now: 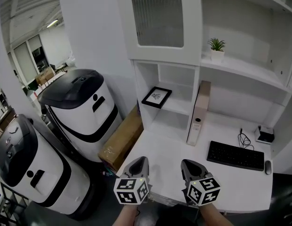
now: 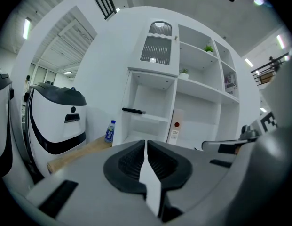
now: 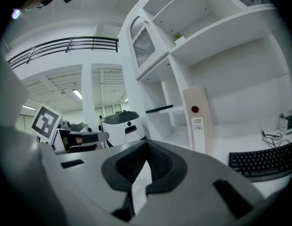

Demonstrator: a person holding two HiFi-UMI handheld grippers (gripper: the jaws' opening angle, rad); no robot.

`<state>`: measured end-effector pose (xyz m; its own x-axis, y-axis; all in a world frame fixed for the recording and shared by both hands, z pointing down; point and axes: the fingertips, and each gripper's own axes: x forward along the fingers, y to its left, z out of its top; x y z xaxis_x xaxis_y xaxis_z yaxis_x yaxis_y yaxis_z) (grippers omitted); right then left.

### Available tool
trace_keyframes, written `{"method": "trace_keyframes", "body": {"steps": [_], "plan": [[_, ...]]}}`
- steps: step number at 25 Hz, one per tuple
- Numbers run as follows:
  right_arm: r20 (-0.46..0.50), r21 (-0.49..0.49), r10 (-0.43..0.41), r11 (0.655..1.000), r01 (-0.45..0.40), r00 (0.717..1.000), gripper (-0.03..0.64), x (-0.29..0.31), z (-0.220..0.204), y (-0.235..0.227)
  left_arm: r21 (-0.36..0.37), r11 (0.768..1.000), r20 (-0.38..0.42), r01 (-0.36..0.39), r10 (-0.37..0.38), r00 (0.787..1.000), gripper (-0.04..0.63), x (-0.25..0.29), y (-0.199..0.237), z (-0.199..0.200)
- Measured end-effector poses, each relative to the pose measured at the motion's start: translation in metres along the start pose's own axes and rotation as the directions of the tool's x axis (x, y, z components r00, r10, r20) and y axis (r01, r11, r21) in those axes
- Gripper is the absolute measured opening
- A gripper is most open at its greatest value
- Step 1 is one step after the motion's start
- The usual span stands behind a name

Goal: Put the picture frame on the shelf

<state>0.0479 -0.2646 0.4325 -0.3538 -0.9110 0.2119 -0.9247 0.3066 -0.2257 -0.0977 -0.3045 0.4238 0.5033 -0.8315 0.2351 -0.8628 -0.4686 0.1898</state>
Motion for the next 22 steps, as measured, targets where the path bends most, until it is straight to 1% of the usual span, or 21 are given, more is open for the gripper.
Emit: {"method": "trace_keyframes", "body": {"steps": [5,10,22], "plan": [[0.005,-0.007,-0.002,1.0,0.002,1.0,0.0,-0.0047,0.001,0.0024,-0.009,1.0,0.004,0.005,-0.005,1.0,0.026,-0.0025,-0.0036,-0.0001],[0.007,-0.007,-0.002,1.0,0.002,1.0,0.0,-0.0073,0.0016,0.0017,0.014,1.0,0.011,0.01,-0.01,1.0,0.026,-0.0032,-0.0083,0.0037],[0.0,0.001,0.015,1.0,-0.015,1.0,0.0,-0.0056,0.0002,-0.0012,0.029,1.0,0.015,0.008,-0.008,1.0,0.027,-0.0002,-0.009,0.0091]]}}
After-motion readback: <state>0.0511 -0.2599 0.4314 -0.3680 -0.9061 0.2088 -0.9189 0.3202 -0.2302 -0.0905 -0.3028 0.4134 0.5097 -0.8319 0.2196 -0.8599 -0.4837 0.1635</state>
